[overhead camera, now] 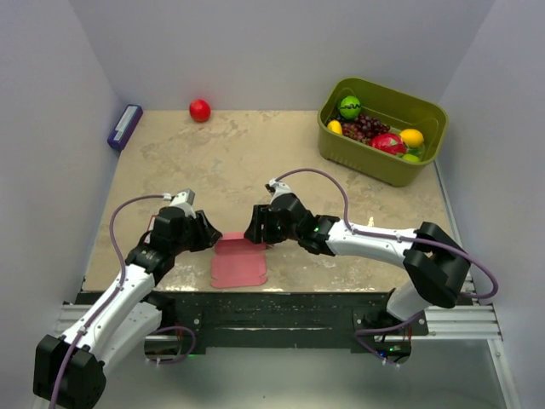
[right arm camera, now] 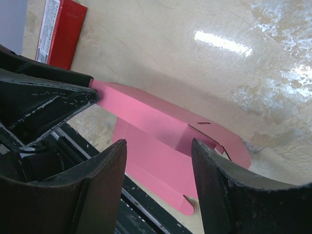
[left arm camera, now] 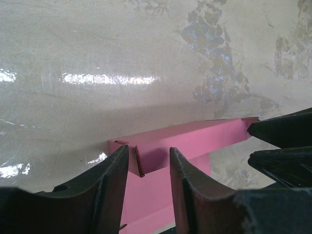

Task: Fold the paper box

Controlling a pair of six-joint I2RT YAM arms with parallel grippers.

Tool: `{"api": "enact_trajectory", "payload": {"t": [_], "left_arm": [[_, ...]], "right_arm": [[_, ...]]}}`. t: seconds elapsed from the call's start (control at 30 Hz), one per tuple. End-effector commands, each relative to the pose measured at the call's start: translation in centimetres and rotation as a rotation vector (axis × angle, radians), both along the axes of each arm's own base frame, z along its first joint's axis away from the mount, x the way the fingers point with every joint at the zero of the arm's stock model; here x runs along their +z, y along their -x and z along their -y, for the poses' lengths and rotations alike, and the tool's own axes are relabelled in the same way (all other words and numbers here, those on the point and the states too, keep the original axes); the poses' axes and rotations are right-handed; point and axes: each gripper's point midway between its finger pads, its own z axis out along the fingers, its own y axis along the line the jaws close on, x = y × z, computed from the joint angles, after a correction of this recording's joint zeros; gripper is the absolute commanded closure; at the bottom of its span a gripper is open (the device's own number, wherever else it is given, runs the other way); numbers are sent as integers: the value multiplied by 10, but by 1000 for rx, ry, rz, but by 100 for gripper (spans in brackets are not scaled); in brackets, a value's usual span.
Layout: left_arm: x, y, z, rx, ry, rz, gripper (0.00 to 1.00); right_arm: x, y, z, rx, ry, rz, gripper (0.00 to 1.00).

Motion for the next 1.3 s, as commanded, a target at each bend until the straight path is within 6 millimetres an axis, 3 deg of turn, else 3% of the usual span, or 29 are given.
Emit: {"api": "enact_trajectory", "payload": {"t": [0.0, 0.5, 0.8, 1.27], "left_arm": [[3, -4, 3, -3, 28, 27, 58], [1, -3, 8, -32, 36, 28, 74], [-1, -3, 8, -32, 35, 25, 76], [1, -3, 7, -30, 35, 30, 77]], "right_arm": [[14, -4, -10, 6, -36, 25, 41], [2, -1, -18, -2, -90, -24, 43], [-7, 0, 2, -55, -34, -21, 44], [-16, 6, 13, -80, -27, -48, 44]]}}
